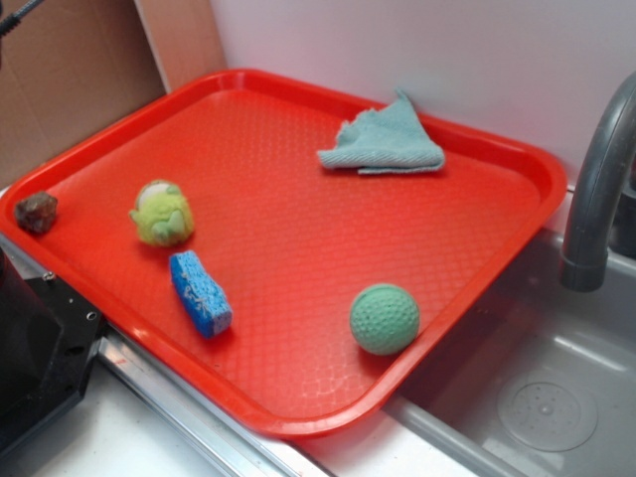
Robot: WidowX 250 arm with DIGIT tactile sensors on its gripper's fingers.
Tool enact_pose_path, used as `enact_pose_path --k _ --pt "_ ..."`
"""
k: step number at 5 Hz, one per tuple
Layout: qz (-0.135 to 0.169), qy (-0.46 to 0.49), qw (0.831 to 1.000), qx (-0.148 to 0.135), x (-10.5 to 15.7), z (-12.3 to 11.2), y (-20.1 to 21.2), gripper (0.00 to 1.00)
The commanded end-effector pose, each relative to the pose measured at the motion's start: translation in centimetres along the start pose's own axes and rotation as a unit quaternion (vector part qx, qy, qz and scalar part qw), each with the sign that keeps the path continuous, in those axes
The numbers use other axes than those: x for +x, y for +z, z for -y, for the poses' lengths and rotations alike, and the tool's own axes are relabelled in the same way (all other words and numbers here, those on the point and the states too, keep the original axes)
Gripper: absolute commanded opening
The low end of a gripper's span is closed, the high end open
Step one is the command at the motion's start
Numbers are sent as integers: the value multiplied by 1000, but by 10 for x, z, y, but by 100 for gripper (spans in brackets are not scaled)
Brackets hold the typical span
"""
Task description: Grab the rock.
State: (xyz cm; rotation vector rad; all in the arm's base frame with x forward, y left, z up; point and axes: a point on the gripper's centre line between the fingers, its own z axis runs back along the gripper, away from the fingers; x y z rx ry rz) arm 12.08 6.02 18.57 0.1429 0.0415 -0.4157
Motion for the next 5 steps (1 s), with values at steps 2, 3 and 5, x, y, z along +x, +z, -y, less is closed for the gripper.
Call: enact_pose_path --k 2,3,5 --pt "71 8 994 -87 -8 -32 -24 100" --pt "99 70 990 -79 -31 -48 -44 100" --pt "10 48 998 -45 -45 -51 -90 100"
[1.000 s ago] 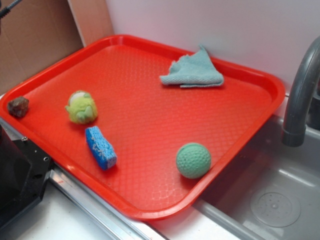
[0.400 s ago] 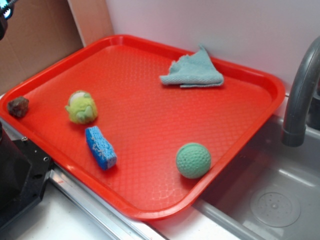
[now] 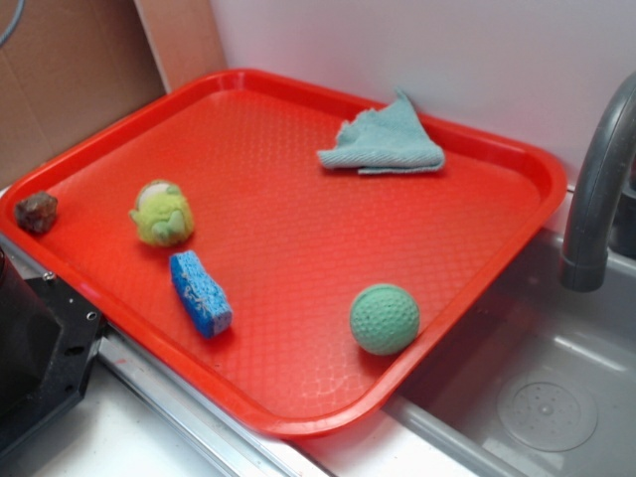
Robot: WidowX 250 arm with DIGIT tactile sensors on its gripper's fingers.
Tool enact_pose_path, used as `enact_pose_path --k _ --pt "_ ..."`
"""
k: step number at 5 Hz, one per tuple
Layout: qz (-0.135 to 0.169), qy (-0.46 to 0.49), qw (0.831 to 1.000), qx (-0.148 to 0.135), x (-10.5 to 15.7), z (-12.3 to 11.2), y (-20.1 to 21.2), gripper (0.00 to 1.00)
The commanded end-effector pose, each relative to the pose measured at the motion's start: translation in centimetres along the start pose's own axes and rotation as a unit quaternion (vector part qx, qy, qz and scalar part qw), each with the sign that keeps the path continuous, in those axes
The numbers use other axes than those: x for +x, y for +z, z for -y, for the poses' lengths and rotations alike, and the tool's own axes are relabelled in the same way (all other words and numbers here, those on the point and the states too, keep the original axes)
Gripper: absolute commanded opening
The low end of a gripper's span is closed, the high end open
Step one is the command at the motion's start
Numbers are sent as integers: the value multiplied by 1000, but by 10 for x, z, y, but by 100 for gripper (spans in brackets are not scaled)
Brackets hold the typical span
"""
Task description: Grab the rock.
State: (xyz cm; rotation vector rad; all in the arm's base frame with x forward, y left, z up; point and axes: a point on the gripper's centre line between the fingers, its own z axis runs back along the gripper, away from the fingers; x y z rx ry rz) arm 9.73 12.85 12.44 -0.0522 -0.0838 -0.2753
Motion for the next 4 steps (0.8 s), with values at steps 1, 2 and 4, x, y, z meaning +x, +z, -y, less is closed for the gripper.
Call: enact_pose_path --k 1,2,4 --pt "-116 -29 991 60 -16 -9 -39 99" --pt "-93 -39 994 36 -9 -13 -59 97" --pt "-93 -58 994 30 2 -9 -73 97"
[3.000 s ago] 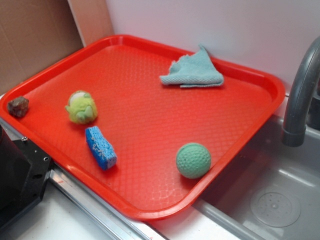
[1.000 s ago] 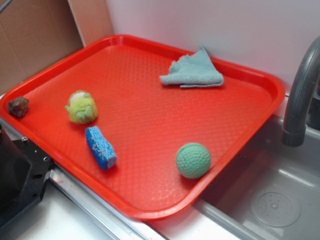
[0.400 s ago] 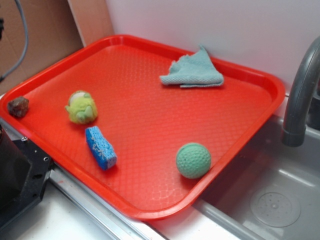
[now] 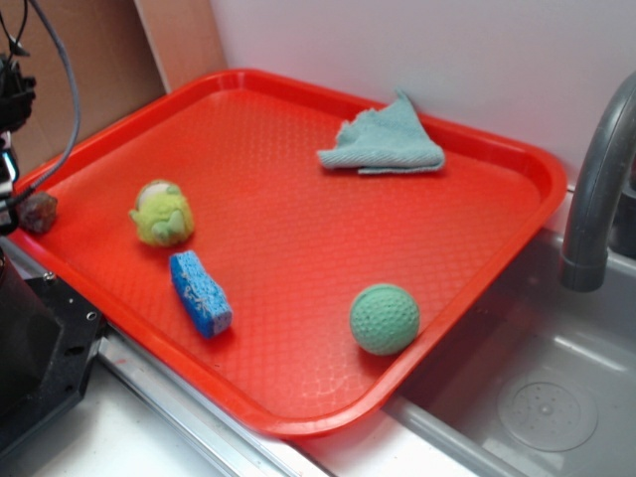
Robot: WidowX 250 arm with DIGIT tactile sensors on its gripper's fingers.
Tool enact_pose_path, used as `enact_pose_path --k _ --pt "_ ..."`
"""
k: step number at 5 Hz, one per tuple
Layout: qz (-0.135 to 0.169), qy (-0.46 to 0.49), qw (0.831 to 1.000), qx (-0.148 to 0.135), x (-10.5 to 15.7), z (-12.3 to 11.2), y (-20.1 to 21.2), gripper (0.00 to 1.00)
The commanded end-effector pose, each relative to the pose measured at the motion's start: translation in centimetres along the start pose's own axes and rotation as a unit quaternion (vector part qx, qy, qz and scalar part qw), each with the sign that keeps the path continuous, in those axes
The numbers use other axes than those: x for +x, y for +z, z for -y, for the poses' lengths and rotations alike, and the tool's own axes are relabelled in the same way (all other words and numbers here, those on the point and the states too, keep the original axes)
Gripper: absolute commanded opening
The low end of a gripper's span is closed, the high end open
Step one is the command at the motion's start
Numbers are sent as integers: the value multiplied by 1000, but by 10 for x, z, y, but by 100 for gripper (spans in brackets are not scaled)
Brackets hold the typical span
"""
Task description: Grab the rock.
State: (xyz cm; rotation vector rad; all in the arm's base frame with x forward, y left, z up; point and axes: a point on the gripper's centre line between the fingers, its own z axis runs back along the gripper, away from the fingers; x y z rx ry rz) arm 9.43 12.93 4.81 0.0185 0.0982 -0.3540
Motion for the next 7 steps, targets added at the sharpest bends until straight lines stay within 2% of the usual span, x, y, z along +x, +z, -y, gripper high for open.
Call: enact_pose_path --k 1,2,3,4,6,7 --pt "-5 -21 1000 -8 12 -9 -10 95" --pt "-22 -23 1000 0 21 -11 -14 96" --pt "-39 -16 999 4 31 -26 -15 95" --pt "-59 -14 998 7 28 -21 -21 0" --pt "-70 -11 997 10 26 -21 -20 0" --pt "-61 -7 998 19 30 -24 -10 0"
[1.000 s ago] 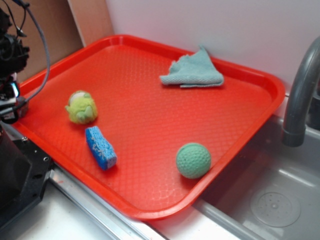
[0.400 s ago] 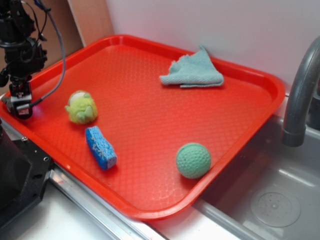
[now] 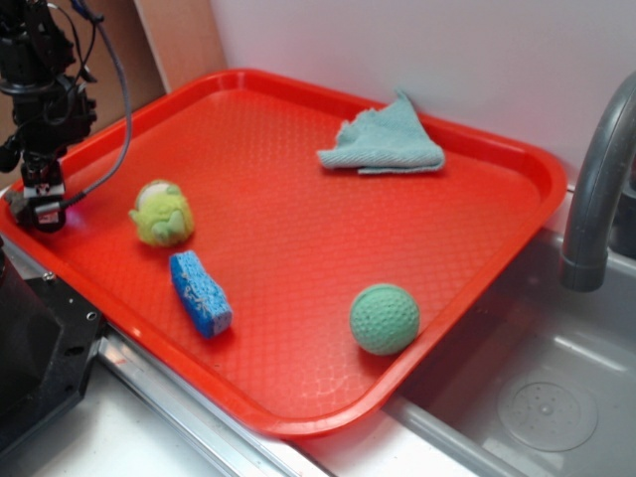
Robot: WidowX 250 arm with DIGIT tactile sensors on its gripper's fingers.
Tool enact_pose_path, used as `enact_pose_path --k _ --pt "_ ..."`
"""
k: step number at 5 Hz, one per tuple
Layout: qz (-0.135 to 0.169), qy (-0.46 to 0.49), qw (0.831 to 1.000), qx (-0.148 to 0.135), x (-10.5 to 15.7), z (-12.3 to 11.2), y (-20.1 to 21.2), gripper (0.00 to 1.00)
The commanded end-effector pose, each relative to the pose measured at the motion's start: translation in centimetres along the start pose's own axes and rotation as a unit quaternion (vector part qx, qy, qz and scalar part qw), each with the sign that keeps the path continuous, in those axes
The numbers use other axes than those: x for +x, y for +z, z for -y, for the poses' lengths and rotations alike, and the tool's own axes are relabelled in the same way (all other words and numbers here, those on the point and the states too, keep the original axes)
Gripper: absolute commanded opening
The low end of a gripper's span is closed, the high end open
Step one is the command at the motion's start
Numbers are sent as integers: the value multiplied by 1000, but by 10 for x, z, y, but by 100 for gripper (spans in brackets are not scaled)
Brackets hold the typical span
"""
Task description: Grab the rock.
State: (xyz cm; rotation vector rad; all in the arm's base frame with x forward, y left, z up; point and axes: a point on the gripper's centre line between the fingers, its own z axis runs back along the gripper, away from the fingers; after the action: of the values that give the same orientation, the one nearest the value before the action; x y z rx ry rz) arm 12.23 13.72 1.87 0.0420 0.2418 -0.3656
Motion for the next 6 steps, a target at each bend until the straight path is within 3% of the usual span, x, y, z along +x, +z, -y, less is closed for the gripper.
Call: enact_pose_path --k 1,2,3,4,5,6 --pt "24 42 999 25 -1 -8 38 90" --pt "14 108 993 42 -17 3 44 100" --pt "20 188 982 21 -34 4 39 100" --pt "20 201 979 9 -38 -1 35 100" --pt "15 182 983 23 -38 -9 32 100" --pt "15 138 990 14 -27 -13 21 100"
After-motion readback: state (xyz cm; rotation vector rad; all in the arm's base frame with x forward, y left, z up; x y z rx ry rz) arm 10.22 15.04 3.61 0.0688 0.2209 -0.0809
